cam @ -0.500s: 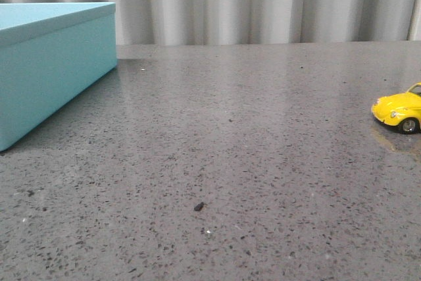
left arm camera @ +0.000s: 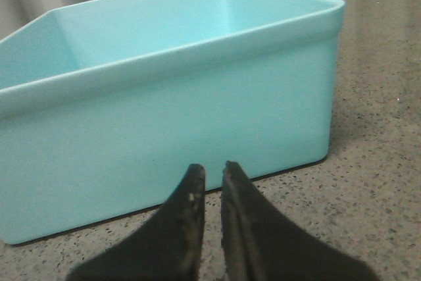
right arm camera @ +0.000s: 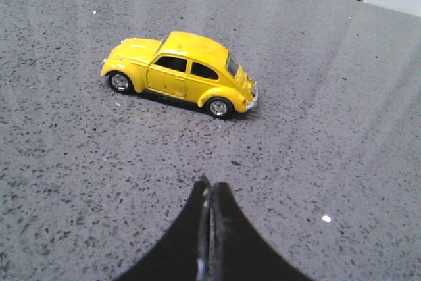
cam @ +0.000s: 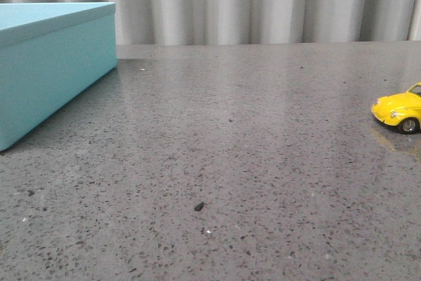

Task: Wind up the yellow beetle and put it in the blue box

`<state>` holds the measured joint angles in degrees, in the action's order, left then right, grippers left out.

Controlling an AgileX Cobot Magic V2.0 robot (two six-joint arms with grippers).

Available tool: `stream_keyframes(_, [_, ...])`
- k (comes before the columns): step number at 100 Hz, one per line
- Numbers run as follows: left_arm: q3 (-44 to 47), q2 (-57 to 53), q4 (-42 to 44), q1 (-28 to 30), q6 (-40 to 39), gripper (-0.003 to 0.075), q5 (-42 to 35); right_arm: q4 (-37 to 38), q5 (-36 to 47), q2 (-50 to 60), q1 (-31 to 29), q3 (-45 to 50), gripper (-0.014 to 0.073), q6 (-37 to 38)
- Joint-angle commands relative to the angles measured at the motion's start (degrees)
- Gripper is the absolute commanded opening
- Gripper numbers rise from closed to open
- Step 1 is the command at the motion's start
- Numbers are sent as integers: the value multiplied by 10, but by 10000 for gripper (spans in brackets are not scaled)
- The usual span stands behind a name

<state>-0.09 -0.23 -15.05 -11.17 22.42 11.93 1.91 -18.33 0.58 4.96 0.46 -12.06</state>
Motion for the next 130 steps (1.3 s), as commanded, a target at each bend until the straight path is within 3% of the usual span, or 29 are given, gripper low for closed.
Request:
stream_keyframes(1, [15, -18, -3, 2, -5, 38, -40, -1, 22, 12, -3, 14, -54, -1])
stream_keyframes(95, [15, -18, -3, 2, -5, 38, -40, -1, 23, 12, -3, 14, -54, -1])
stream_keyframes(111, [15, -18, -3, 2, -5, 38, -40, -1, 38, 12, -3, 14, -54, -1])
stream_keyframes(130, [15, -18, -3, 2, -5, 38, -41, -19, 117, 12, -3, 14, -54, -1])
